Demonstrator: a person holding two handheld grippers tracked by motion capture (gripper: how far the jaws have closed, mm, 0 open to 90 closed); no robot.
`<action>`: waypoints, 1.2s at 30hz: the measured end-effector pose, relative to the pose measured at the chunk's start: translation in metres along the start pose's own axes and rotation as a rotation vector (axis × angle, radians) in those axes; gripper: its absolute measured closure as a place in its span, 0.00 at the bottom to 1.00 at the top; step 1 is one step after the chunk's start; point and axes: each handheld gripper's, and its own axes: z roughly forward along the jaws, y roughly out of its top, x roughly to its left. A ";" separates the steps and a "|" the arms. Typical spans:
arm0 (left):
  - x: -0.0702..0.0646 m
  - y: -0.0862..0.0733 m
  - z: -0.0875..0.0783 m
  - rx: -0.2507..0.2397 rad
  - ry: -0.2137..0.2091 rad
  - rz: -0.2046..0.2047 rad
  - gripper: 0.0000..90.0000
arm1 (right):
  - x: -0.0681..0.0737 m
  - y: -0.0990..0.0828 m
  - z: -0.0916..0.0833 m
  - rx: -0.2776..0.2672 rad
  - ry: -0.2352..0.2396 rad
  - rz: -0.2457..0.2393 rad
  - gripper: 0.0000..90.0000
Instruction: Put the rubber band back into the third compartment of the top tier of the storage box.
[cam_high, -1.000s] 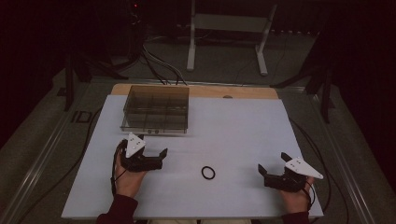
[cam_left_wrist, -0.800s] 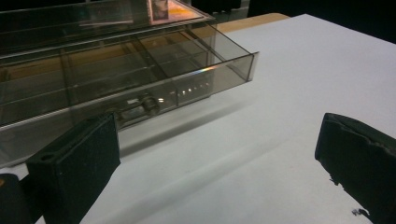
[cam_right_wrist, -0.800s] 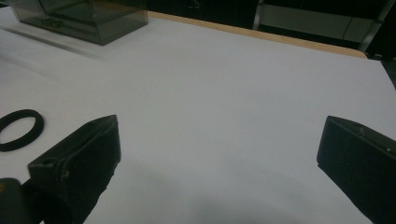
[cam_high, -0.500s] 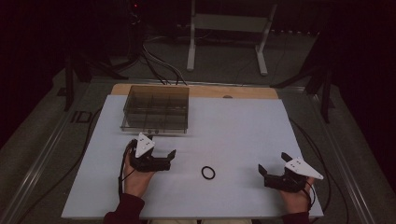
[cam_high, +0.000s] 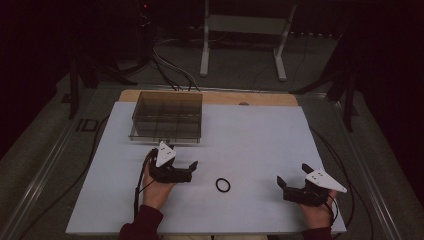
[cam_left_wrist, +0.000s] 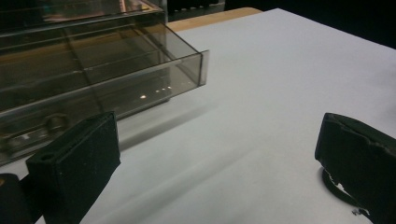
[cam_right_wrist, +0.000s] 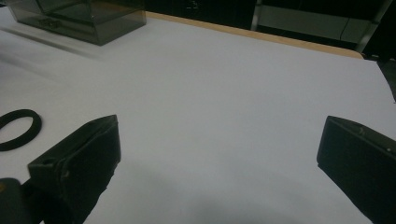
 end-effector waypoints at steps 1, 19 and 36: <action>-0.001 0.000 0.001 0.002 -0.005 0.002 0.01 | 0.000 0.000 0.000 0.000 0.000 -0.001 0.00; -0.029 0.001 0.026 0.029 -0.085 0.031 0.02 | 0.000 0.000 0.000 -0.002 -0.002 -0.003 0.00; -0.057 -0.009 0.051 0.141 -0.213 0.034 0.09 | 0.000 0.000 0.000 -0.002 -0.004 -0.003 0.00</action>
